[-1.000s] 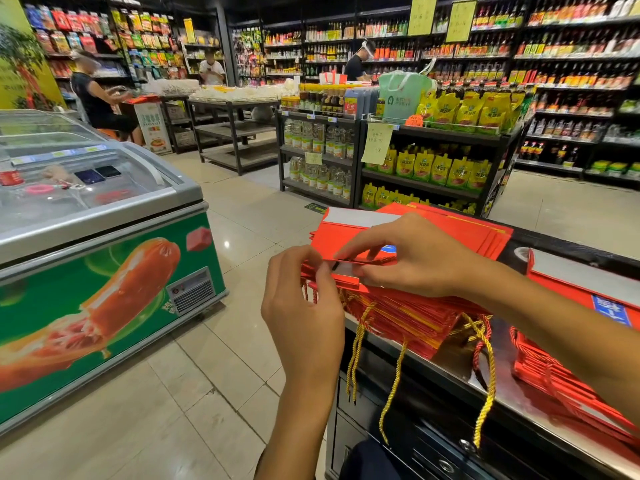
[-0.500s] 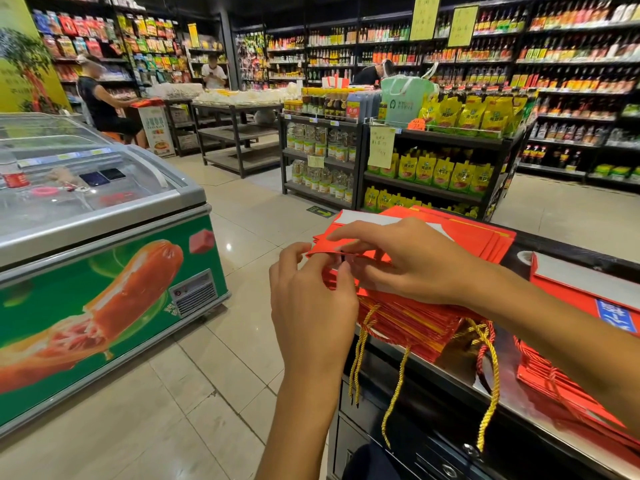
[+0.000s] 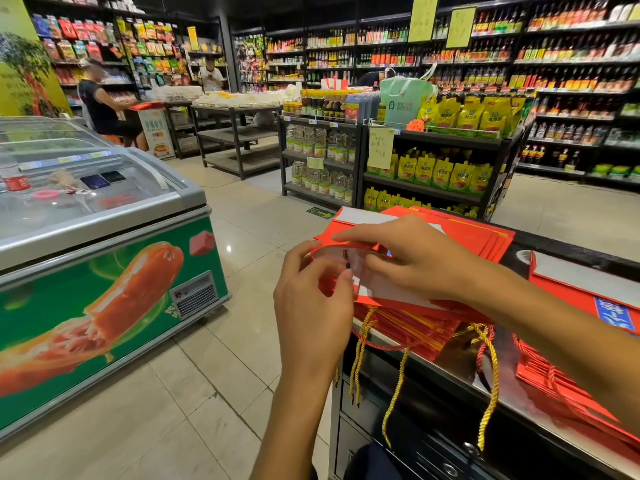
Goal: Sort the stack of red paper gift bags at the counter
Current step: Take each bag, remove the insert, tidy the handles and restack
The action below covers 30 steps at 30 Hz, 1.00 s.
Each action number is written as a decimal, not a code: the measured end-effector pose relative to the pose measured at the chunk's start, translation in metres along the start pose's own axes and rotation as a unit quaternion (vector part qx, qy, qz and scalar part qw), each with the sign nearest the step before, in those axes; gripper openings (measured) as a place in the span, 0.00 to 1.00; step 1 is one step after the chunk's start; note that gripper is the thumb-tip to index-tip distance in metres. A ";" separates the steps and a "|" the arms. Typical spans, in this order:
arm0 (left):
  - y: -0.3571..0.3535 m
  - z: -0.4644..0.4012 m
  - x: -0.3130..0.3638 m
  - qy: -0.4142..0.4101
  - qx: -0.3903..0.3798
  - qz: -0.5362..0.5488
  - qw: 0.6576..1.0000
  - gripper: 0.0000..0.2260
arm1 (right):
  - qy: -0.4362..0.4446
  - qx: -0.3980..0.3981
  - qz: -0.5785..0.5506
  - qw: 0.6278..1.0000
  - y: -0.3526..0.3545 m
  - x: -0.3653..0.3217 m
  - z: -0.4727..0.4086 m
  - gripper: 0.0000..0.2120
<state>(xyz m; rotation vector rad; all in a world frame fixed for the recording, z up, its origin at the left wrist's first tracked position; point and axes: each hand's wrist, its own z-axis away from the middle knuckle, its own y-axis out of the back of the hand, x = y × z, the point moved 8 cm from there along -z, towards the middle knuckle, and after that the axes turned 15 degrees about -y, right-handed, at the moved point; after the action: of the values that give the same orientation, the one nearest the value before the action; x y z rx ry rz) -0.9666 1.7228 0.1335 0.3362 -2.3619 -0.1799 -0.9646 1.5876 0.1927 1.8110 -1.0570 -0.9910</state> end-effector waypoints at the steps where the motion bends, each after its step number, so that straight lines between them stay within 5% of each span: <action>1: 0.001 0.000 -0.001 -0.006 0.002 0.006 1.000 0.06 | 0.004 -0.010 -0.006 1.000 0.000 -0.001 0.000 0.21; 7: 0.009 0.005 -0.010 -0.020 0.001 0.046 0.999 0.01 | -0.094 -0.145 -0.097 0.980 -0.003 0.024 -0.003 0.11; 11: 0.014 0.011 -0.017 -0.003 0.020 0.103 0.994 0.01 | -0.119 -0.147 -0.122 0.974 -0.009 0.046 -0.001 0.08; 15: 0.017 0.014 -0.031 0.084 0.085 0.156 0.981 0.13 | -0.113 -0.112 -0.142 0.977 -0.014 0.052 0.002 0.03; 17: 0.011 0.009 -0.044 0.140 0.045 0.118 0.982 0.18 | -0.083 -0.088 -0.108 0.987 -0.016 0.047 0.004 0.01; 21: -0.008 0.009 -0.054 0.216 -0.054 0.154 0.963 0.10 | -0.048 -0.018 -0.113 0.992 -0.004 0.037 0.000 0.02; 26: -0.009 0.017 -0.054 0.213 -0.044 0.163 0.962 0.09 | -0.046 0.029 -0.142 0.988 -0.006 0.034 -0.001 0.02; 30: -0.012 0.023 -0.061 0.254 -0.053 0.190 0.947 0.10 | -0.137 0.026 -0.071 0.988 -0.002 0.058 -0.001 0.04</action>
<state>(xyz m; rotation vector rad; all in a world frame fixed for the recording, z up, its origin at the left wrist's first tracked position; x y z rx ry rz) -0.9374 1.7301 0.0747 -0.1215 -1.8502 -0.0295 -0.9427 1.5360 0.1782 1.8486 -1.1364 -1.3396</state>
